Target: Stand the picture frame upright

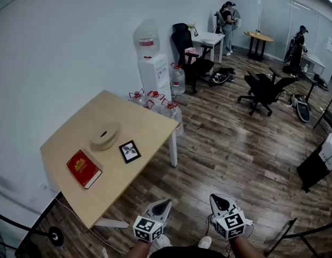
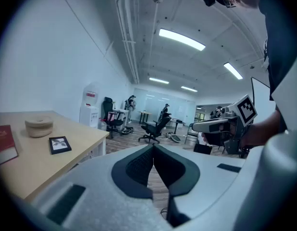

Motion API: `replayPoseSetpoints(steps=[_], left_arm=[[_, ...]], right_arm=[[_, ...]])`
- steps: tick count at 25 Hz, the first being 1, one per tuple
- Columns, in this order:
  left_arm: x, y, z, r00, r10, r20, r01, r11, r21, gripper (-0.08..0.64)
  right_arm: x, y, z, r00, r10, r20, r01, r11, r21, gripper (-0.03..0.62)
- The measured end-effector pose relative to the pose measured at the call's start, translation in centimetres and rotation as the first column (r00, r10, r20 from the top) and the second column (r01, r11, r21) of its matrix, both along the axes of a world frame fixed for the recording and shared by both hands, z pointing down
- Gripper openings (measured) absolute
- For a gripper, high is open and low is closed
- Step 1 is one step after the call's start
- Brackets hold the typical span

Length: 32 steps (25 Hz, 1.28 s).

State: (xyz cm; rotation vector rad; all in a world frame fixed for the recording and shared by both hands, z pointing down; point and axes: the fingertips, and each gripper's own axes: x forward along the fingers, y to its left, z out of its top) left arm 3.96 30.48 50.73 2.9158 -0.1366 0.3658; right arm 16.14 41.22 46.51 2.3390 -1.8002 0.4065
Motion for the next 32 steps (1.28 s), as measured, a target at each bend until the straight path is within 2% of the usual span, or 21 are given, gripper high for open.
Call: replayPoseSetpoints(steps=[11, 16, 19, 25, 28, 32], left_arm=[[-2.0, -0.5, 0.7, 1.000, 0.008, 0.020, -0.008, 1.000, 0.006, 0.003], [-3.4, -1.9, 0.6, 1.000, 0.004, 0.010, -0.004, 1.000, 0.011, 0.003], [-5.6, -3.5, 0.7, 1.000, -0.002, 0.018, 0.002, 0.999, 0.034, 0.003], [-10.0, -9.2, 0.2, 0.999, -0.036, 0.032, 0.032, 0.995, 0.099, 0.003], [-11.0, -11.9, -0.5, 0.998, -0.054, 0.015, 0.052, 0.993, 0.110, 0.003], [-10.8, -13.8, -0.6, 0.996, -0.088, 0.003, 0.088, 0.992, 0.091, 0.003]], right_arm=[[-1.4, -1.1, 0.4, 1.000, -0.024, -0.016, 0.024, 1.000, 0.004, 0.009], [-1.8, -2.5, 1.1, 0.999, 0.001, 0.045, -0.002, 1.000, 0.022, 0.009], [-2.3, -4.0, 1.7, 0.998, 0.024, 0.062, -0.026, 0.999, 0.022, 0.009], [-3.7, -8.8, 0.8, 0.998, 0.048, 0.043, -0.050, 0.998, 0.045, 0.009], [-3.3, -11.1, -0.6, 0.999, 0.038, 0.015, -0.039, 0.997, 0.064, 0.009], [-2.8, -13.4, -1.6, 1.000, -0.001, 0.023, -0.001, 0.997, 0.080, 0.009]])
